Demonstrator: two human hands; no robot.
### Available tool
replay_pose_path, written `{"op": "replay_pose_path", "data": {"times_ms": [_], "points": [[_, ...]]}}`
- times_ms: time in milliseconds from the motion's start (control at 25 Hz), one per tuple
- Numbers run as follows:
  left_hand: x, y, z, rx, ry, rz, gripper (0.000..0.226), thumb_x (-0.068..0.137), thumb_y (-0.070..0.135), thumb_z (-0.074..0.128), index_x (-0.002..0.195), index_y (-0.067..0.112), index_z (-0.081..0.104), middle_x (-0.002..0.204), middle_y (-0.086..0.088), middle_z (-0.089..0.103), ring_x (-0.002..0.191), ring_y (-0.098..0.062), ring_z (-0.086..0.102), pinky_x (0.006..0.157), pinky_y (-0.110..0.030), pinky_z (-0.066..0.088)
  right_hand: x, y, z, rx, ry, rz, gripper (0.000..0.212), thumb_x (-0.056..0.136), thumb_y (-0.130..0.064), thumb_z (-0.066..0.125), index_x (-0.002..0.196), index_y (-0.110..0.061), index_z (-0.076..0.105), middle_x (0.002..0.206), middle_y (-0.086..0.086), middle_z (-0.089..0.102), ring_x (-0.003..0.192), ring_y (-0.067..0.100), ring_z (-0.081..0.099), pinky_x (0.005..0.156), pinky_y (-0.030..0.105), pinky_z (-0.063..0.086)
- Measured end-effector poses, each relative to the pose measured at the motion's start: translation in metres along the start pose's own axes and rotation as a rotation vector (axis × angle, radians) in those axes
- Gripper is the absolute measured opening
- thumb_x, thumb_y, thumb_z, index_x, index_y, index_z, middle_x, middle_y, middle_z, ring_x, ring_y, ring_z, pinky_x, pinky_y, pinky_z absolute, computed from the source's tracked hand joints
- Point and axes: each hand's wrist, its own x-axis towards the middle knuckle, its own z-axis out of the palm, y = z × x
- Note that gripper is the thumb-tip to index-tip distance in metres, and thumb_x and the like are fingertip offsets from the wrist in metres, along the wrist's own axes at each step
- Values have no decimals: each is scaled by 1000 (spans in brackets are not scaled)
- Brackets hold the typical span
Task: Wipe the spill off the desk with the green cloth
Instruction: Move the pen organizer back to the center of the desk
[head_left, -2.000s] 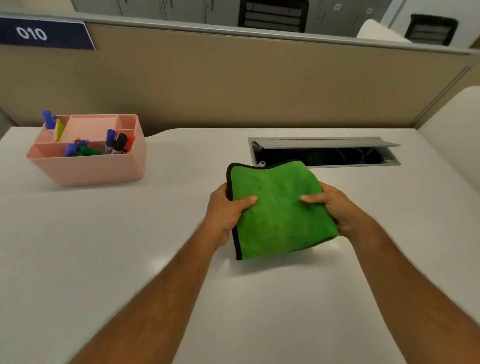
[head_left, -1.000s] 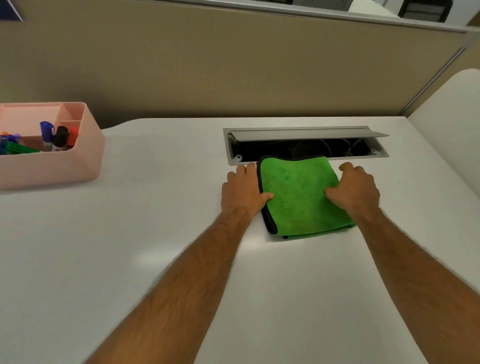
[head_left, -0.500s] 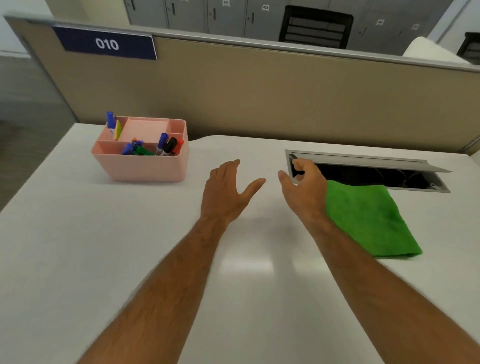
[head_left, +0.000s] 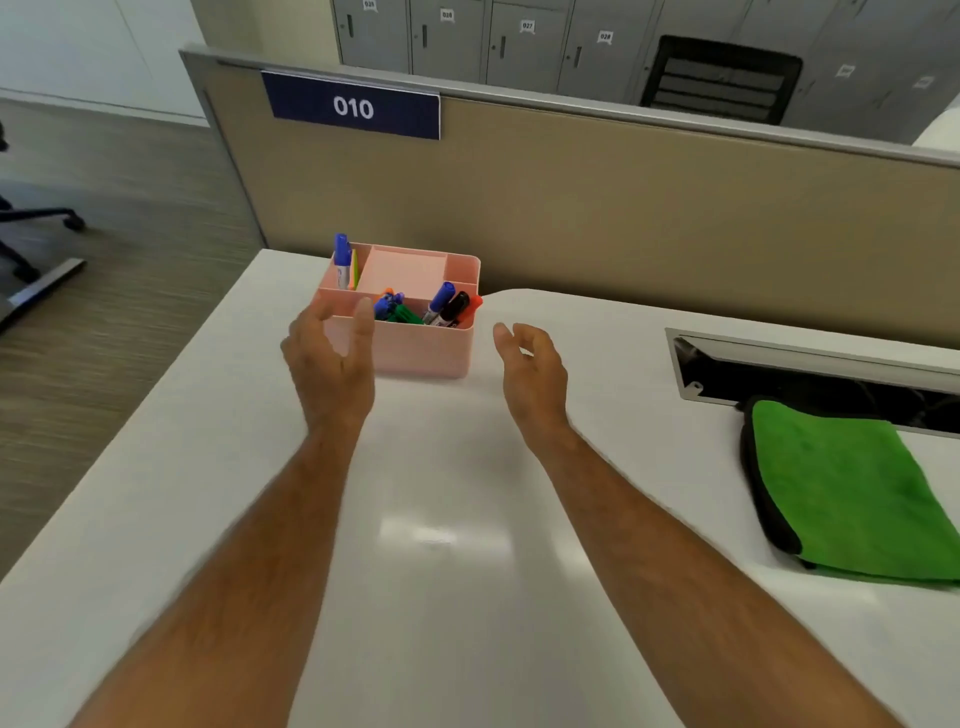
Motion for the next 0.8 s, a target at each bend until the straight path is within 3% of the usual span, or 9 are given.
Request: {"op": "replay_pose_path", "data": {"times_ms": [80, 160, 240, 320, 400, 520, 640, 720, 800], "points": [[17, -14, -12, -19, 33, -106, 69, 92, 63, 47, 138, 11, 53, 140, -9, 56, 130, -25, 46, 96, -10, 31, 2, -3, 17, 59, -89, 67, 56, 98, -55, 42, 143, -22, 44, 142, -6, 52, 130, 18, 47, 102, 32, 38], [29, -22, -15, -79, 13, -220, 75, 92, 67, 42, 146, 16, 45, 149, -3, 47, 138, -20, 41, 103, -20, 33, 4, -2, 27, 142, -167, 91, 48, 102, -55, 30, 138, -28, 43, 113, -22, 55, 111, 9, 52, 94, 25, 39], [36, -25, -11, -177, -61, -319, 72, 96, 67, 33, 151, 21, 38, 147, 7, 45, 133, -11, 43, 92, -10, 36, 5, -2, 36, 211, -246, 79, 31, 103, -54, 22, 121, -40, 44, 95, -30, 49, 93, 1, 53, 79, 13, 42], [38, -26, -5, -222, -141, -380, 69, 97, 67, 24, 151, 26, 38, 138, 12, 49, 119, -6, 49, 78, -8, 37, 6, 0, 44, 272, -297, 34, 31, 102, -56, 19, 108, -47, 48, 98, -27, 57, 92, -3, 58, 72, 8, 45], [38, -29, 1, -218, -152, -392, 70, 95, 69, 21, 149, 30, 41, 135, 8, 56, 110, -7, 56, 76, -14, 43, 10, 5, 50, 294, -295, -11, 34, 98, -63, 21, 110, -51, 50, 107, -17, 63, 100, 3, 60, 80, 15, 47], [37, -30, 9, -213, -100, -421, 65, 96, 67, 24, 147, 31, 42, 134, 5, 58, 109, -9, 58, 75, -16, 46, 11, 7, 53, 272, -299, -28, 74, 79, -86, 30, 134, -40, 50, 126, -2, 64, 118, 15, 58, 102, 34, 47], [33, -23, 13, -187, -108, -398, 63, 97, 66, 26, 146, 30, 43, 133, 5, 57, 112, -10, 56, 77, -16, 45, 10, 5, 49, 256, -287, -23, 107, 59, -100, 33, 147, -39, 37, 145, -2, 52, 135, 18, 45, 115, 49, 34], [27, -13, 19, -176, -141, -379, 61, 98, 64, 27, 144, 29, 44, 127, 7, 57, 107, -9, 57, 75, -15, 45, 11, 8, 39, 277, -249, -18, 109, 55, -101, 35, 145, -39, 39, 144, -1, 52, 136, 20, 44, 115, 52, 33], [19, 0, 28, -170, -183, -347, 58, 99, 63, 27, 141, 28, 47, 118, 9, 58, 95, -6, 59, 67, -13, 43, 12, 9, 21, 320, -196, -18, 97, 60, -98, 38, 135, -37, 51, 133, 1, 61, 125, 19, 55, 108, 46, 43]]}}
